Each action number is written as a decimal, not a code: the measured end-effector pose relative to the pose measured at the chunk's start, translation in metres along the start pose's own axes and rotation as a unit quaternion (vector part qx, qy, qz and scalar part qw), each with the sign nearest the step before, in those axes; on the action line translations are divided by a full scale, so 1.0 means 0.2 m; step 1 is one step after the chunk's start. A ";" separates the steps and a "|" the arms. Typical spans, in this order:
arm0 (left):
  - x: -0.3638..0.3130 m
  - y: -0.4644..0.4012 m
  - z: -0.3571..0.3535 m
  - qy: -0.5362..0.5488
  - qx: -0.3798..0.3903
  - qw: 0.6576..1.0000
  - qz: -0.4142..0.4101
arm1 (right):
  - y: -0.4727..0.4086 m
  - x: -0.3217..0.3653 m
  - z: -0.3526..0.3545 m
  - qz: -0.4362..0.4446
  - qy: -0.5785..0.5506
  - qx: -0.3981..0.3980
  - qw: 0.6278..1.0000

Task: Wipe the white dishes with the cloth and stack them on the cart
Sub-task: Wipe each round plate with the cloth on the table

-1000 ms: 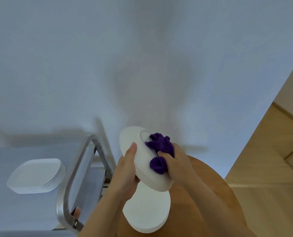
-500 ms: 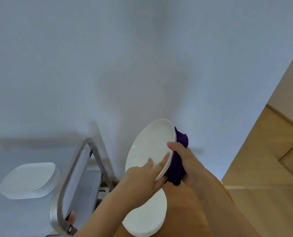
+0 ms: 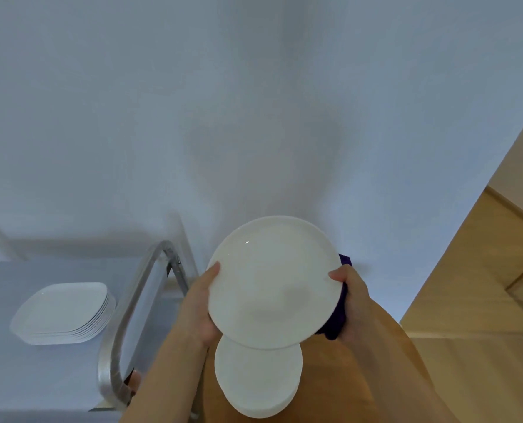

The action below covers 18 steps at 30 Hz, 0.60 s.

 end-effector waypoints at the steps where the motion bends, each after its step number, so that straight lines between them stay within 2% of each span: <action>1: 0.01 0.00 0.01 0.021 0.011 1.000 0.000 | 0.00 0.01 0.01 -0.013 0.022 -0.022 0.999; 3: 0.03 -0.01 0.04 0.046 0.011 0.999 -0.022 | -0.01 0.06 0.07 0.021 0.095 -0.103 0.990; 5: 0.03 0.00 0.04 0.047 0.009 0.998 -0.050 | -0.01 0.16 0.15 0.147 0.168 -0.218 0.950; 6: 0.04 -0.01 0.05 0.035 0.003 0.998 -0.059 | 0.00 0.21 0.16 0.220 0.178 -0.249 0.926; 8: 0.06 -0.01 0.05 -0.003 -0.017 0.997 -0.069 | 0.01 0.23 0.09 0.309 0.174 -0.240 0.904; 10: 0.10 0.00 0.01 -0.043 -0.012 0.996 -0.076 | -0.02 0.19 -0.02 0.332 0.220 -0.218 0.891; 13: 0.16 0.02 -0.08 -0.075 0.016 0.994 -0.079 | -0.06 0.09 -0.21 0.384 0.366 -0.193 0.825; 15: 0.17 0.01 -0.11 -0.117 0.015 0.987 -0.113 | -0.06 0.00 -0.33 0.413 0.406 -0.147 0.802; 18: 0.14 0.00 -0.09 -0.098 0.002 0.986 -0.133 | -0.02 -0.12 -0.44 0.423 0.473 -0.089 0.768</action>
Point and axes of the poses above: each hand's wrist, its own y-axis away from the middle knuckle, its own z-axis out of the back of the hand, x = y × z, the point moved 5 cm from there along -y, towards the middle knuckle, and after that the axes turned 1 degree about -z, right-handed, at the moved point
